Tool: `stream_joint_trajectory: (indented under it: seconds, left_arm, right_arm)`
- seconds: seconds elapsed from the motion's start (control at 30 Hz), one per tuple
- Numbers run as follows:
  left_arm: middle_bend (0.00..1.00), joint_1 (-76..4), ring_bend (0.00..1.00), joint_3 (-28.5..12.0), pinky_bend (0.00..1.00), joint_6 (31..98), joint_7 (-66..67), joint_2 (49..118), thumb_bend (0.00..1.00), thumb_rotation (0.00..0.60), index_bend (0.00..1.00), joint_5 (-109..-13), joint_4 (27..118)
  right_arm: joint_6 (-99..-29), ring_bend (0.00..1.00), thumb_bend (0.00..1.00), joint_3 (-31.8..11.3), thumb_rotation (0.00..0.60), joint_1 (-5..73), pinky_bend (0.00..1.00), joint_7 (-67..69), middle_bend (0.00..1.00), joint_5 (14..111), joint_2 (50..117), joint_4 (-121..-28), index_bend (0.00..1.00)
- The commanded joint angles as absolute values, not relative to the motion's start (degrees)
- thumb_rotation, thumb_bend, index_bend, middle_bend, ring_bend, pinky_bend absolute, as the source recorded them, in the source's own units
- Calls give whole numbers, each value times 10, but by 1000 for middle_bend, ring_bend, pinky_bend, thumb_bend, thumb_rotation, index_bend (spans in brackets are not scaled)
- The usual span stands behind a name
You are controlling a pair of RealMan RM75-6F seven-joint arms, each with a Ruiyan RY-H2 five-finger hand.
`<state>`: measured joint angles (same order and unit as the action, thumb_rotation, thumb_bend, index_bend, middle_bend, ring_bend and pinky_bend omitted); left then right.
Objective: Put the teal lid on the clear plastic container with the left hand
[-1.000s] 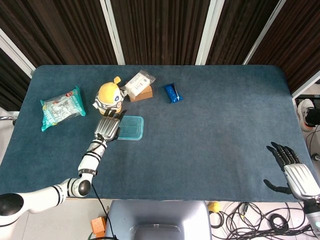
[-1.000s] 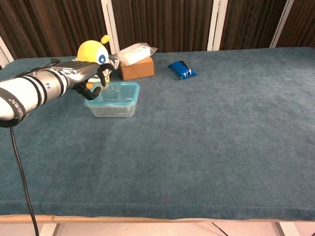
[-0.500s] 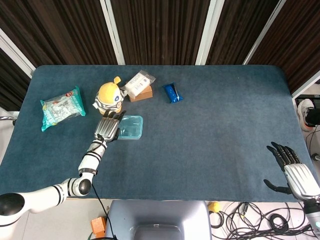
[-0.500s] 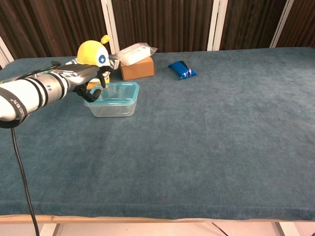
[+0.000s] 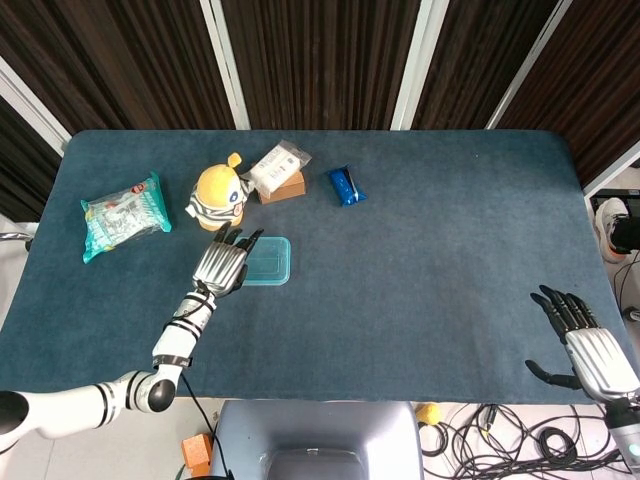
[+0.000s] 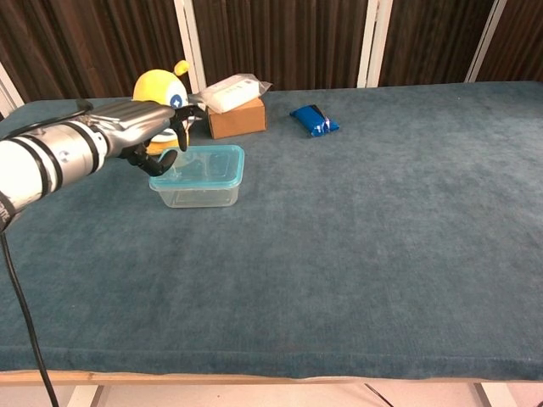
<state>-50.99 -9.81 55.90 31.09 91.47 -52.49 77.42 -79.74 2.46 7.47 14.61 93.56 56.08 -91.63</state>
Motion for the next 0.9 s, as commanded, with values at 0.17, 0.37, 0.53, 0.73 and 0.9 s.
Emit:
stream_joint_trajectory:
  seconds: [0.17, 0.37, 0.53, 0.73, 0.9]
  left_arm:
    - [316, -493, 114, -82, 0, 580, 337, 900, 619, 600, 0, -529, 808]
    - [317, -487, 117, -74, 0, 586, 359, 897, 618, 600, 0, -522, 828]
    - [324, -482, 122, -68, 0, 592, 368, 898, 618, 600, 0, -526, 840]
    - [325, -480, 124, -65, 0, 592, 374, 903, 618, 600, 0, -528, 841]
    - [330, -479, 128, -62, 0, 586, 378, 905, 618, 600, 0, -526, 838]
  right_arm:
    - [-798, 0, 154, 26, 600, 75, 0, 146, 0, 937, 560, -917, 0]
    - [-796, 0, 156, 26, 600, 75, 0, 141, 0, 937, 561, -920, 0]
    - [-795, 0, 154, 25, 600, 75, 0, 142, 0, 934, 561, -919, 0]
    - [-795, 0, 156, 26, 600, 76, 0, 140, 0, 936, 561, -921, 0]
    - [-797, 0, 155, 26, 600, 75, 0, 141, 0, 935, 561, -920, 0]
